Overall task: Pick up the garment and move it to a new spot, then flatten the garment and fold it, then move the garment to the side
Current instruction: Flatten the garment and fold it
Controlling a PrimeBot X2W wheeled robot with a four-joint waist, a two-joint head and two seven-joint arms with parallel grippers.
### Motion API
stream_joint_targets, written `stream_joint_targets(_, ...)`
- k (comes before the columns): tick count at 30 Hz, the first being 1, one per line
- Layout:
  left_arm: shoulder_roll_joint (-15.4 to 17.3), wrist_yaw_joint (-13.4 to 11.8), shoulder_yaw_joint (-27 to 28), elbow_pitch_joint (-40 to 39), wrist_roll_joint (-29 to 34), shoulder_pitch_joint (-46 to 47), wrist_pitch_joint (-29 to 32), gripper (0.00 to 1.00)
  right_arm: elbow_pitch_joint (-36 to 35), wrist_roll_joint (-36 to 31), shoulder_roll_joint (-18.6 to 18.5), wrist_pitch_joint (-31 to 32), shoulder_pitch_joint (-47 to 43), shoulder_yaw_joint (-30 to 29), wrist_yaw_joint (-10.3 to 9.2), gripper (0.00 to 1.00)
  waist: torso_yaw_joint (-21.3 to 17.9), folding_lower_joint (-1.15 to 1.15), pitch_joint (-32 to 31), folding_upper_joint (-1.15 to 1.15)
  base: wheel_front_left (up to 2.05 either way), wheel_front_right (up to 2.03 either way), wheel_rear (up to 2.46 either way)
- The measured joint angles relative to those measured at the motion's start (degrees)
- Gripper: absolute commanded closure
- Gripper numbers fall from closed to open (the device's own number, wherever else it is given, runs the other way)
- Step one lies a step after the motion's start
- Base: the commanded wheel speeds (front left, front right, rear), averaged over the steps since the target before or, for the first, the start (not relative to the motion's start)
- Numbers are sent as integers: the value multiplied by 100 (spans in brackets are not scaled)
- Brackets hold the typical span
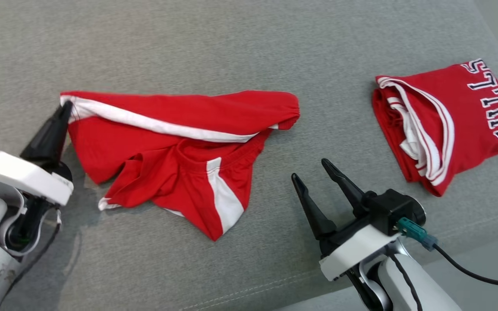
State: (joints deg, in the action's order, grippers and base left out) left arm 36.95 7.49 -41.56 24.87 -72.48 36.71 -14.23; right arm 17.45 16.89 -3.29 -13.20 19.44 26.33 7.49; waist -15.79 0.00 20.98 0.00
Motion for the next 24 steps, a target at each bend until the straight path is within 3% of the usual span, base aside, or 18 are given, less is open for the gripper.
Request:
stream_joint_targets(10, -336, 0, 1065, -309, 923, -85, -43, 100, 222, -12, 4, 277, 834, 448, 0, 0, 317, -1, 31, 0, 0, 0, 0)
stream_joint_targets(24, -428, 0, 880, -492, 1023, -126, -43, 100, 1235, 570, -21, 503, 1715, 577, 0, 0, 533, 0, 195, 0, 0, 0, 0)
